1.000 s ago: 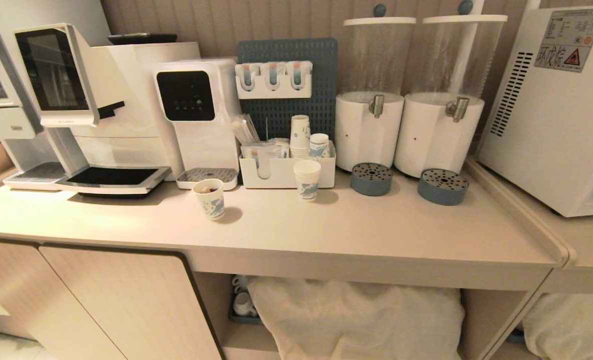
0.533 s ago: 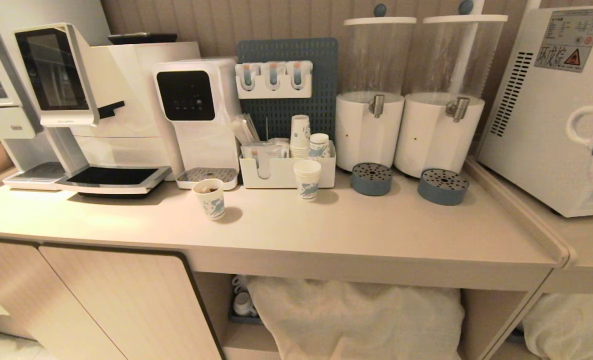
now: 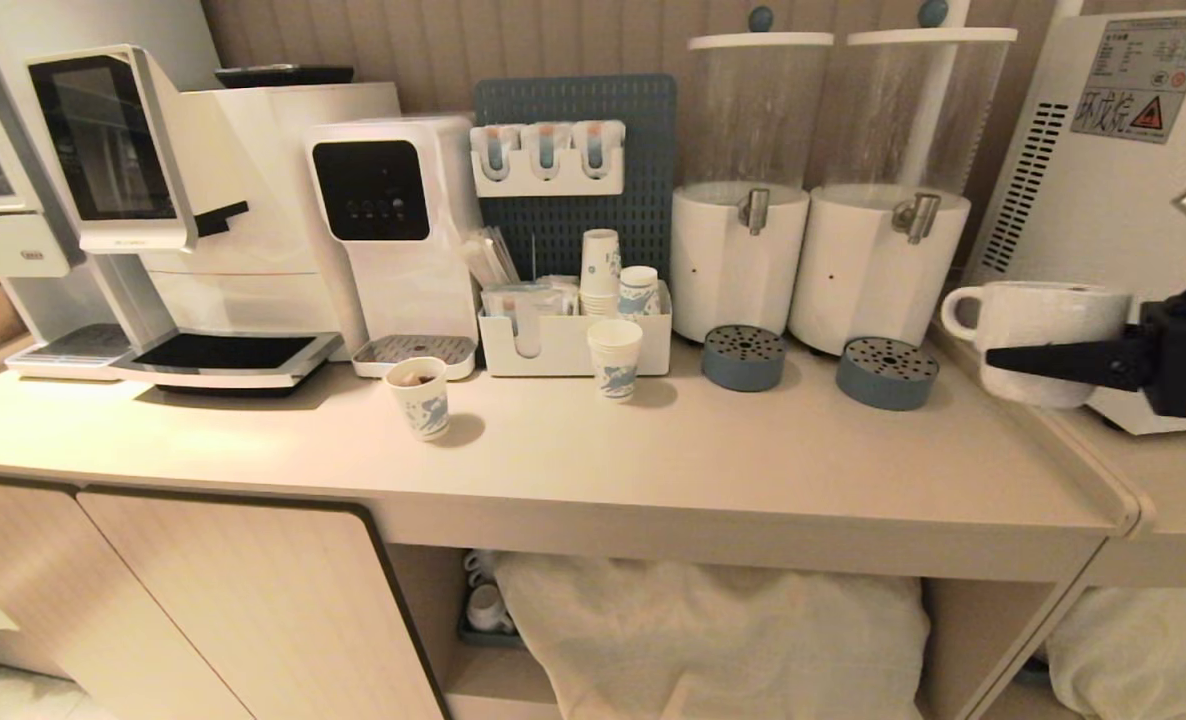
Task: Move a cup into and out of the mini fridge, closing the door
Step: Place the ceramic cup on the table
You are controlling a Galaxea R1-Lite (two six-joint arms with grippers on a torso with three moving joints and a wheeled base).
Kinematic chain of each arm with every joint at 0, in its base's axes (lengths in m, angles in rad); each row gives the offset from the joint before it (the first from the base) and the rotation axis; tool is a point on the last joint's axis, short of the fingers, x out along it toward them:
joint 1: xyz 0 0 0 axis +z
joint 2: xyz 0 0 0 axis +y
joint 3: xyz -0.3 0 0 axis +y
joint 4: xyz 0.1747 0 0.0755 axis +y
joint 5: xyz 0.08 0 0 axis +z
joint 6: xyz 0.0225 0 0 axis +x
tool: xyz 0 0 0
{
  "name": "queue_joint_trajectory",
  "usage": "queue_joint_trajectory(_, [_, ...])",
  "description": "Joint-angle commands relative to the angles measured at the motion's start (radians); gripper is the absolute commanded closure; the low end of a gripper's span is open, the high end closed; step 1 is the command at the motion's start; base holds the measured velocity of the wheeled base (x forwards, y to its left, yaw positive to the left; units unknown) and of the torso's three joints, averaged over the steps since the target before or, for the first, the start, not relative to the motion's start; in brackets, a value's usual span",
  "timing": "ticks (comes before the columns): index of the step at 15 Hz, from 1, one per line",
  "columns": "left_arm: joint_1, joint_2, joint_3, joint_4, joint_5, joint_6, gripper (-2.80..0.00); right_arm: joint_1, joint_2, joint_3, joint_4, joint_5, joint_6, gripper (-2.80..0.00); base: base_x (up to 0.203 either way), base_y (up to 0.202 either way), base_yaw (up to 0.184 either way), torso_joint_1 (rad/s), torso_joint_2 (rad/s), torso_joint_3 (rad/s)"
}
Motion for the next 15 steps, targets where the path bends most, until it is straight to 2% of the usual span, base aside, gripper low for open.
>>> queue_joint_trajectory(1, [0.000,-0.005,0.040,-0.001,0.000,-0.002,0.00,0.040,0.172,0.049,-0.291,-0.100,0.031,0.00,0.000,0.000,0.000,0.000,0.00,0.000])
queue_joint_trajectory(3, [0.001,-0.005,0.040,-0.001,0.000,-0.002,0.00,0.089,0.275,0.073,-0.509,-0.229,0.103,0.00,0.000,0.000,0.000,0.000,0.00,0.000])
queue_joint_trajectory(4, [0.001,-0.005,0.040,-0.001,0.000,-0.002,0.00,0.111,0.301,0.078,-0.572,-0.282,0.140,0.00,0.000,0.000,0.000,0.000,0.00,0.000])
queue_joint_trajectory(8, [0.000,-0.005,0.040,-0.001,0.000,-0.002,0.00,0.164,0.483,0.029,-0.704,-0.336,0.172,0.00,0.000,0.000,0.000,0.000,0.00,0.000])
queue_joint_trajectory(12, [0.000,-0.005,0.040,-0.001,0.000,-0.002,0.00,0.186,0.635,0.010,-0.857,-0.368,0.158,0.00,0.000,0.000,0.000,0.000,0.00,0.000])
queue_joint_trajectory(15, [0.000,-0.005,0.040,-0.001,0.000,-0.002,0.00,0.195,0.743,-0.013,-0.958,-0.492,0.149,0.00,0.000,0.000,0.000,0.000,0.00,0.000])
